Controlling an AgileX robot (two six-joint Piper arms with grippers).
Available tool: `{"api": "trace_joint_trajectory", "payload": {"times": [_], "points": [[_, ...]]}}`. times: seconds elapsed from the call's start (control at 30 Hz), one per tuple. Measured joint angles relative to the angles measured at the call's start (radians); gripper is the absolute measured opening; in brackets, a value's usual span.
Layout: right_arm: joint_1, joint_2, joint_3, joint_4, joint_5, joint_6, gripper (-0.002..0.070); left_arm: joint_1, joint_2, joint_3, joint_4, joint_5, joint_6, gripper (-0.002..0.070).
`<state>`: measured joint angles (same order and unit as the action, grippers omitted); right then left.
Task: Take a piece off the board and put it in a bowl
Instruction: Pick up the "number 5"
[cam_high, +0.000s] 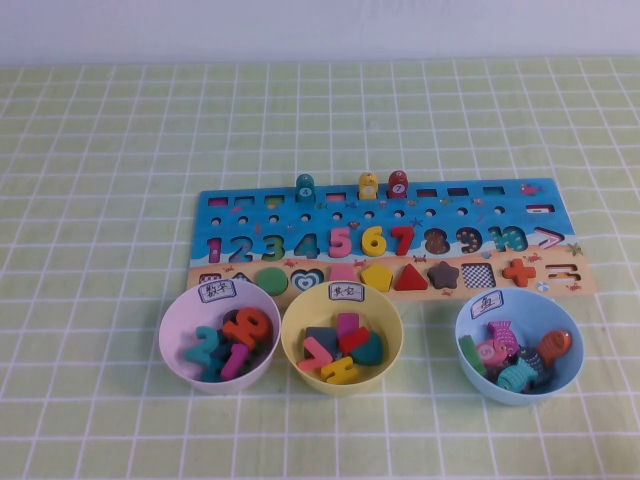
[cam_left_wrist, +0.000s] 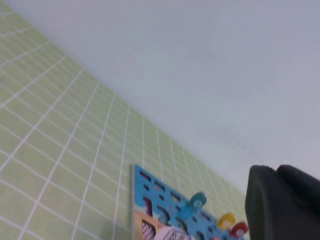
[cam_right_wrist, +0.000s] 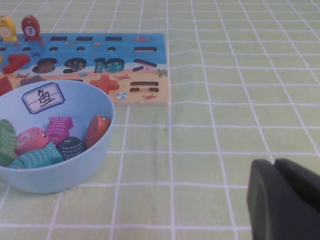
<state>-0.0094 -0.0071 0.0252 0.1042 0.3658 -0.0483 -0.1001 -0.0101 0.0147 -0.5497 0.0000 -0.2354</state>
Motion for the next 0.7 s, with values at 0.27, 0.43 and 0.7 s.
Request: {"api": "trace_joint_trajectory", "payload": {"times": [0.27, 0.43, 0.7], "points": [[0.0, 0.0, 0.0, 0.0, 0.0, 0.0, -0.0017, 0.0, 0.286, -0.371, 0.066, 0.357, 0.291, -0.0004], [0.0, 0.0, 0.0, 0.0, 0.0, 0.0, -0.0017, 0.0, 0.596, -0.677, 0.225, 0.661, 0.426, -0.0004], [0.0, 0.0, 0.0, 0.0, 0.0, 0.0, -0.0017, 0.0, 1.042, -1.129, 0.369, 1.006, 0.497, -0.0004]]}}
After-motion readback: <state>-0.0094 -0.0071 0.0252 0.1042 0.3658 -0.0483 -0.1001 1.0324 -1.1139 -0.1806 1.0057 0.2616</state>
